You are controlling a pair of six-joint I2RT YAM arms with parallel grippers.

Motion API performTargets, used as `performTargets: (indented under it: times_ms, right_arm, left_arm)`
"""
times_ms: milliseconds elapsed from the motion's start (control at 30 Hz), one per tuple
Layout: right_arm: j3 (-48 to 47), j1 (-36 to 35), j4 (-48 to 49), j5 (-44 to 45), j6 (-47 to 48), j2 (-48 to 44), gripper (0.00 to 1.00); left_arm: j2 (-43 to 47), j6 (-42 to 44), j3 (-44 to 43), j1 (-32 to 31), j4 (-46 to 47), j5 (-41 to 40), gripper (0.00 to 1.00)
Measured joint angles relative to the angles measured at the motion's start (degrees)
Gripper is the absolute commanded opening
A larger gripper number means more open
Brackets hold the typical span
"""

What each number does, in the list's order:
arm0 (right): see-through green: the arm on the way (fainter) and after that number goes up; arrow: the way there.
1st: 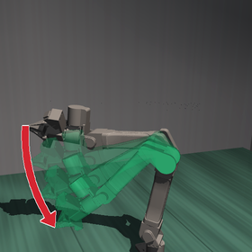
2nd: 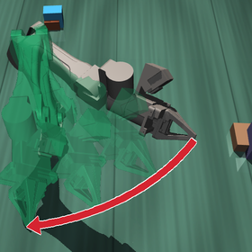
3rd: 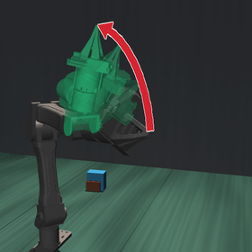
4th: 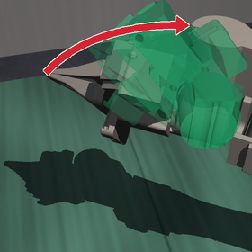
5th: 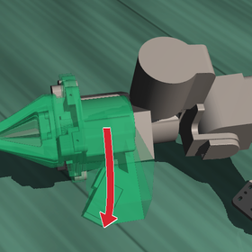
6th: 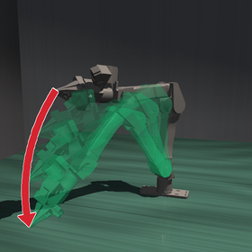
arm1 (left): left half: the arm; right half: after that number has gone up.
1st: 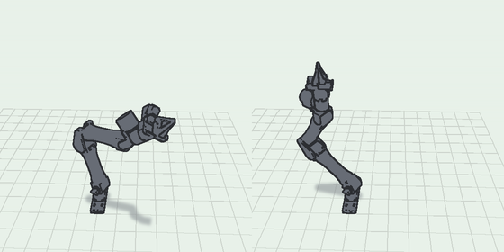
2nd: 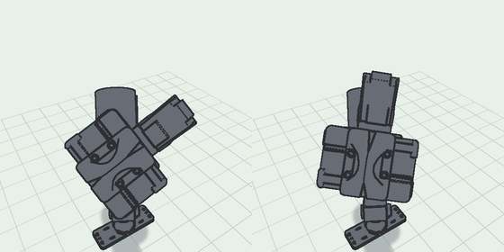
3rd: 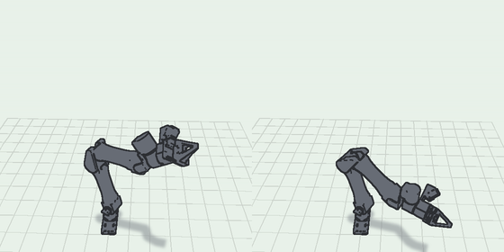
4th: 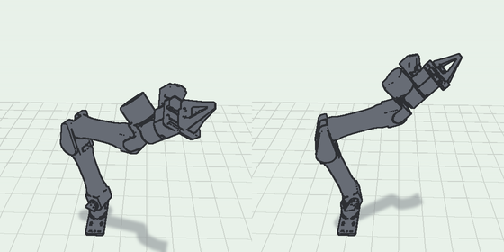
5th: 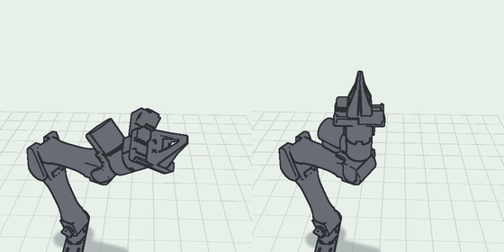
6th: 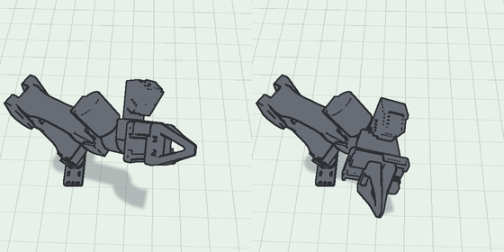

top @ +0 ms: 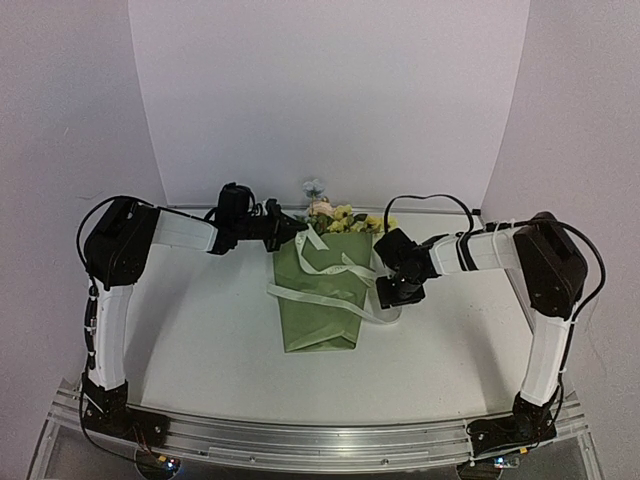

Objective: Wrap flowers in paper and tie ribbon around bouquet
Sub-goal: Cross the ribbon over the folded bouquet.

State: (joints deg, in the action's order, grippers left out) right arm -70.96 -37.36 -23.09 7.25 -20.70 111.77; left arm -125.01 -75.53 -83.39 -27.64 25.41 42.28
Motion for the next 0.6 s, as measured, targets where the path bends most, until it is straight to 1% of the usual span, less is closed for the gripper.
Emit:
performTargets:
  times_ms: [100, 133, 167, 267, 433, 533, 600]
  right_arm:
    - [0.96, 0.00, 0.05, 0.14, -0.67, 0.04, 0.08]
    - [1.18, 0.00, 0.10, 0.09, -0.97, -0.04, 0.03]
    - [1.63, 0.00, 0.33, -0.04, -1.35, -0.40, 0.01]
    - [3.84, -0.10, 0.05, -1.36, -2.95, -4.27, 0.00]
    - [4.83, -2.24, -0.96, -4.15, -4.71, -16.81, 0.00]
    - [2.25, -3.61, -1.79, -5.50, -5.40, -21.73, 0.00]
    - [-2.22, -3.87, -2.90, -5.56, -5.58, -21.70, 0.00]
  left_arm:
    - [-0.02, 0.36, -0.55, 0.00, -0.09, 0.00, 0.00]
    - [-0.02, 0.49, -0.70, 0.00, -0.16, 0.00, 0.00]
    - [-0.02, 0.58, -0.87, 0.00, -0.47, 0.03, 0.00]
    - [-0.09, 0.80, -1.51, 0.00, -1.39, 0.00, 0.00]
    - [-1.63, 1.11, -3.62, 0.00, -2.22, 0.00, 0.00]
    - [-2.22, 1.65, -4.00, 0.00, -3.14, 0.02, 0.00]
    - [-2.32, 2.28, -4.00, 0.00, -3.66, 0.03, 0.00]
